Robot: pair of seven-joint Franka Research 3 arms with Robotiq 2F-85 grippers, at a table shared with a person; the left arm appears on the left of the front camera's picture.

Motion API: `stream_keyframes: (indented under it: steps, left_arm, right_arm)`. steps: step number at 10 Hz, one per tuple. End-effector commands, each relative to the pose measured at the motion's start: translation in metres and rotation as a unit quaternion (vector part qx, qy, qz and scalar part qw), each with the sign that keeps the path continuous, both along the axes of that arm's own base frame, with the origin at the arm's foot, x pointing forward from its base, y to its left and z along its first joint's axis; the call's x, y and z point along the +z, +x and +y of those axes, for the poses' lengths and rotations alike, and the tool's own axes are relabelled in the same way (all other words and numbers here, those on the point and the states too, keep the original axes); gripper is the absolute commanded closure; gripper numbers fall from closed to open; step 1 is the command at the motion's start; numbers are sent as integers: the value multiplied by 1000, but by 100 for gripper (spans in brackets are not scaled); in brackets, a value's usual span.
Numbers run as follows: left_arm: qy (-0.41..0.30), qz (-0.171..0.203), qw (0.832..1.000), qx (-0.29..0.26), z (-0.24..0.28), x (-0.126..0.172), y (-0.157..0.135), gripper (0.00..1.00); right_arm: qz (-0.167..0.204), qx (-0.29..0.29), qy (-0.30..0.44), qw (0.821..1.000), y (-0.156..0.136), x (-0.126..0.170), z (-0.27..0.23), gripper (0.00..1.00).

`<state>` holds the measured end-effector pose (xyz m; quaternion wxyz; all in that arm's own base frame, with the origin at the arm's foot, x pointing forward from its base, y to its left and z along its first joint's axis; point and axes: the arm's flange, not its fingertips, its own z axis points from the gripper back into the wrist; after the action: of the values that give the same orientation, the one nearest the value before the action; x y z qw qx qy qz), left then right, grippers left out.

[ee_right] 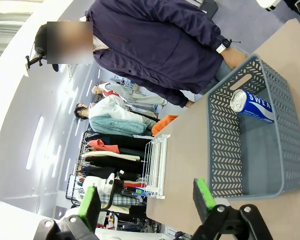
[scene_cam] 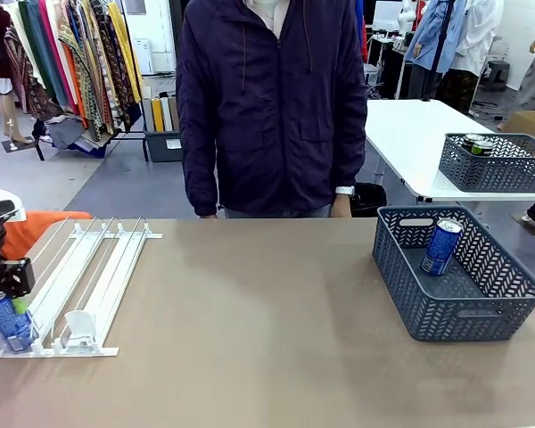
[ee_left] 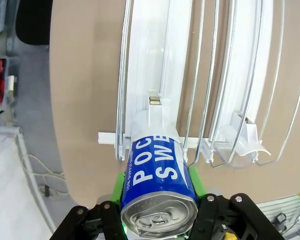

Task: Retrieve and store the cans from the dispenser.
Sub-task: Pick up one can from the Automatic Can Dispenser and place it in the middle of the table.

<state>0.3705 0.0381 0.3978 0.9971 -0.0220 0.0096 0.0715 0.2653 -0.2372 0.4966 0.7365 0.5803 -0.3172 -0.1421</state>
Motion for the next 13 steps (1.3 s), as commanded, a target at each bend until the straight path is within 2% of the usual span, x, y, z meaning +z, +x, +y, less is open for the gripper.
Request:
stream_keyframes:
  steps: [1,4,5,6,8,9,10,11,12,13]
  left_arm:
    - [3,-32,999,2,2,-6,-20,100]
    - [-5,-61,998,11,7,33,-29,100]
    - [-20,-96,995,19,11,61,-38,100]
    - [-39,-127,991,32,14,101,-52,100]
    - [-68,-108,991,41,22,152,-78,100]
    - [-74,-125,988,52,28,169,-89,100]
    - [-84,-136,985,67,33,179,-95,100]
    - [-94,-132,984,76,35,177,-92,100]
    - [-111,-110,985,79,38,169,-83,100]
    - [-77,-132,987,56,34,183,-103,100]
  right_arm:
    - [-16,-1,1,1000,2,1,0,0]
    - [-16,-1,1,1000,2,1,0,0]
    - [-16,-1,1,1000,2,1,0,0]
    - [-16,-1,1,1000,2,1,0,0]
    - [-16,-1,1,1000,2,1,0,0]
    - [-16,-1,1,1000,2,1,0,0]
    - [-16,-1,1,1000,2,1,0,0]
    - [-16,-1,1,1000,2,1,0,0]
    - [-16,-1,1,1000,2,1,0,0]
    - [-16,-1,1,1000,2,1,0,0]
